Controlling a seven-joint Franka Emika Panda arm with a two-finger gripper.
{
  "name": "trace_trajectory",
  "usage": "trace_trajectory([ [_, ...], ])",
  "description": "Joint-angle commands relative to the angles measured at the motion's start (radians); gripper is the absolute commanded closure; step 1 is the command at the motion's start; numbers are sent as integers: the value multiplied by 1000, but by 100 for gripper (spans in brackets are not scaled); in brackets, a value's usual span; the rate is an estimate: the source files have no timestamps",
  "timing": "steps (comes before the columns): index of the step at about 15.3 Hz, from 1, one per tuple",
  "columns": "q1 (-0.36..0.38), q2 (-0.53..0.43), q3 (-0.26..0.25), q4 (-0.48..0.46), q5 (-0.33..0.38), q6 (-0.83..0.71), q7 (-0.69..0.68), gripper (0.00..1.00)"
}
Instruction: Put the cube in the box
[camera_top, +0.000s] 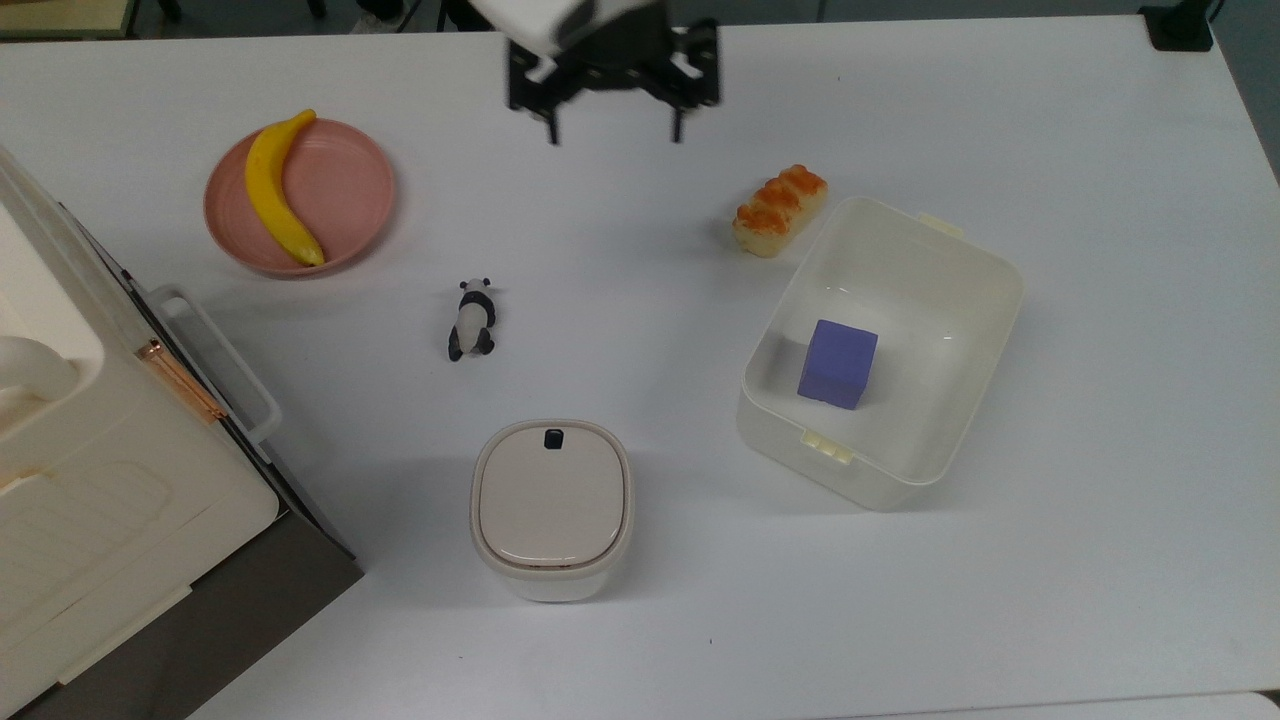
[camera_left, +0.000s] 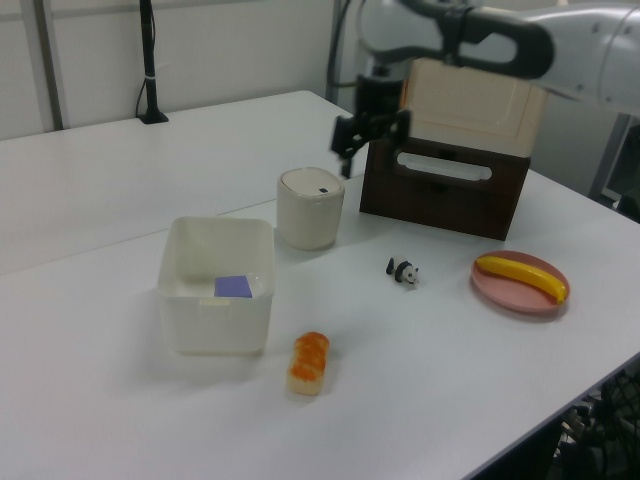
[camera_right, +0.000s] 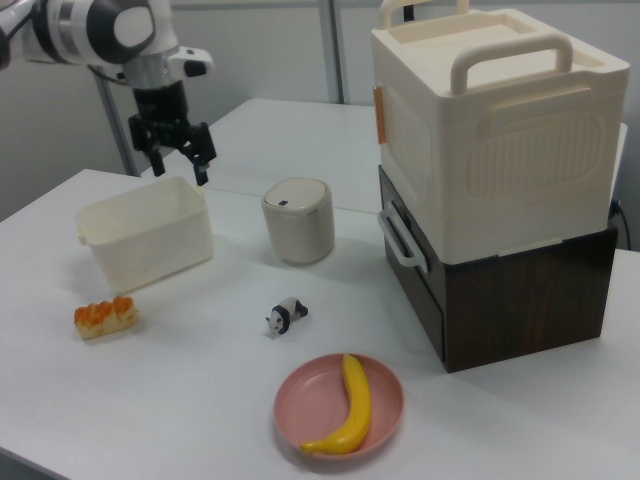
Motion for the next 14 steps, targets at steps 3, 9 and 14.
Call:
trace_trajectory([
  [3, -104, -60, 3, -45, -12, -21, 31, 0],
  [9, -106, -45, 0, -41, -15, -11, 35, 0],
  [14, -104, -46, 0, -44, -17, 8, 46, 0],
])
